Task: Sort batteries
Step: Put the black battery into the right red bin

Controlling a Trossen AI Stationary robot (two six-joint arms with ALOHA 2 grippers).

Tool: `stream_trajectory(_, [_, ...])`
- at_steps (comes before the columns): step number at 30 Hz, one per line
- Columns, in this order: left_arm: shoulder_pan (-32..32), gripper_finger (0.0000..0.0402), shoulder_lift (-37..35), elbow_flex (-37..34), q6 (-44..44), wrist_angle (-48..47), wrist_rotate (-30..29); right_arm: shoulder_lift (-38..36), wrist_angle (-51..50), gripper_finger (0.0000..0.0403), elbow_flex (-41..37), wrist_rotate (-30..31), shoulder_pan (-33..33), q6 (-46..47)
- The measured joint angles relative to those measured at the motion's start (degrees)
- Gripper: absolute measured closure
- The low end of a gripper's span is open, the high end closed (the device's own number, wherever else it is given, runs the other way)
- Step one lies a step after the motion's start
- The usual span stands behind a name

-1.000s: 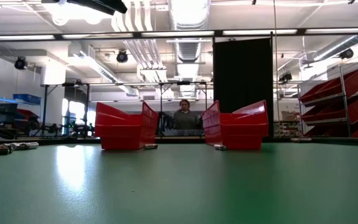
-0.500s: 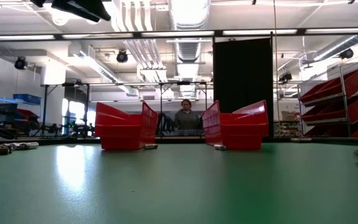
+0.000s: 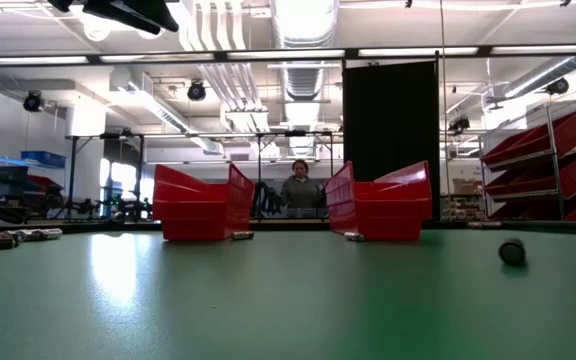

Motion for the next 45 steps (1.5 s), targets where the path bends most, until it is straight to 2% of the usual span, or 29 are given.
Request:
stream_trajectory(10, [0.0,0.0222,0.0,0.0,0.0,0.0,0.0,-0.2,-2.5,0.0199,0.1,6.3,-2.4,-0.2])
stream_trajectory(17, [0.0,0.0222,0.0,0.0,0.0,0.1,0.0,-0.5,-2.6,0.0211,0.1,7.3,-4.4,-2.0])
stream_trajectory(20, [-0.1,0.0222,0.0,0.0,0.0,0.1,0.0,-1.0,-3.1,0.021,0.7,9.6,-5.1,-2.3])
stream_trajectory(25, [-0.1,0.0222,0.0,0.0,0.0,0.1,0.0,-3.4,-3.3,0.0198,1.6,16.7,-5.9,-2.4])
stream_trajectory(31, [-0.1,0.0222,0.0,0.0,0.0,0.1,0.0,-4.4,-11.6,0.0168,1.5,16.9,-6.0,3.0])
stream_trajectory(34, [-0.1,0.0222,0.0,0.0,0.0,0.1,0.0,-4.4,-11.8,0.0152,1.1,18.9,-7.3,3.7])
stream_trajectory(37, [-0.1,0.0222,0.0,0.0,0.0,0.1,0.0,-4.5,-8.0,0.0136,1.1,26.1,-9.2,1.5])
stream_trajectory(39, [-0.1,0.0222,0.0,0.0,0.0,0.1,0.0,-4.5,-6.2,0.0124,1.2,28.7,-10.6,-0.8])
stream_trajectory(45, [-0.1,0.0222,0.0,0.0,0.0,0.2,0.0,-4.8,-8.1,0.0086,1.7,27.7,-13.5,-7.0])
